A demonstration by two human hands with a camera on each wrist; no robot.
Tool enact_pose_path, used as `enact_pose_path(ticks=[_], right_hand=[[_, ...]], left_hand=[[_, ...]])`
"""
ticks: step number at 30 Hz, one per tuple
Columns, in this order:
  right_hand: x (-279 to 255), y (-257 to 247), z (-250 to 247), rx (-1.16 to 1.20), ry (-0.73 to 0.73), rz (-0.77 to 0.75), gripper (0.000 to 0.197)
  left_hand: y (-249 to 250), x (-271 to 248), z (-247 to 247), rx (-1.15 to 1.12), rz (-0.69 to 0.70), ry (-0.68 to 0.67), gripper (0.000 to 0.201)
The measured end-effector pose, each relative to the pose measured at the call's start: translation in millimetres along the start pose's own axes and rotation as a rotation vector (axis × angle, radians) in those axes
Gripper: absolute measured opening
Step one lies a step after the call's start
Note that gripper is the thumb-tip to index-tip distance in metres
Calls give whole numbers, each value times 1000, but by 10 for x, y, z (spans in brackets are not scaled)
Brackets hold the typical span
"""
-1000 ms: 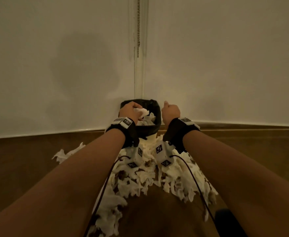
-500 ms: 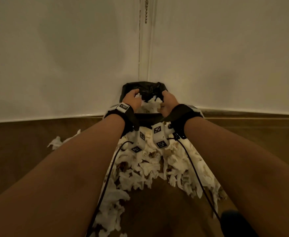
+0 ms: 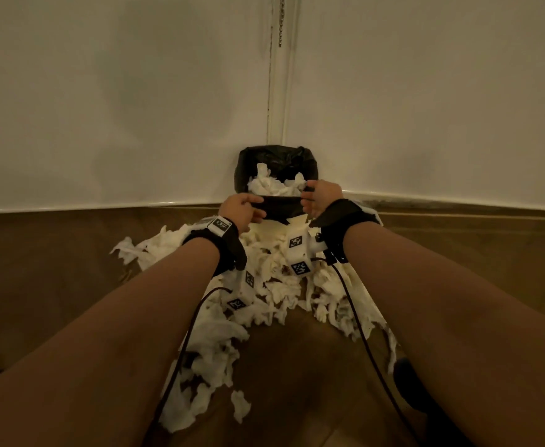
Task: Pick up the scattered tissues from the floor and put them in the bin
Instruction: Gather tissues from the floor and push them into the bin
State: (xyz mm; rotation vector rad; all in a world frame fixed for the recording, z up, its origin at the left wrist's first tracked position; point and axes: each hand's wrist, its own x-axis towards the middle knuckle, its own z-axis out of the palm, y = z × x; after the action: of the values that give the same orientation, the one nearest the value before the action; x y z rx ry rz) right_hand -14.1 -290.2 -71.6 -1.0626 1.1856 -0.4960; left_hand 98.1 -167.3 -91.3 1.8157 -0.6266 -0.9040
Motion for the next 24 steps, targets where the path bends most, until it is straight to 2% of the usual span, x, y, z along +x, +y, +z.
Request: enact_pose_path(ticks=[4,10,15,17,21,24], right_hand=[[-307,413,21,-10,-7,109,20],[-759,1244,66,-162,-55,232,33],[-1022,1926,135,-160,-103,370,41],[-1080,2199,155,-238,-112,386,41],[-1194,2630,232,-327,-160,429,31],[-1228,2890,277,-455,-235,382,34]], left_hand=[[-314,-313,-79,60,-65,28,37],[-1014,-801,-223,168,-138,16,30],[-1737,-1168,-410,231,-218,67,27],[-2009,-1328,-488,268,-251,99,26],[-2389,-1623,-586,535,-288,159,15],[-2548,-1764,-567,535,-366,233,15]])
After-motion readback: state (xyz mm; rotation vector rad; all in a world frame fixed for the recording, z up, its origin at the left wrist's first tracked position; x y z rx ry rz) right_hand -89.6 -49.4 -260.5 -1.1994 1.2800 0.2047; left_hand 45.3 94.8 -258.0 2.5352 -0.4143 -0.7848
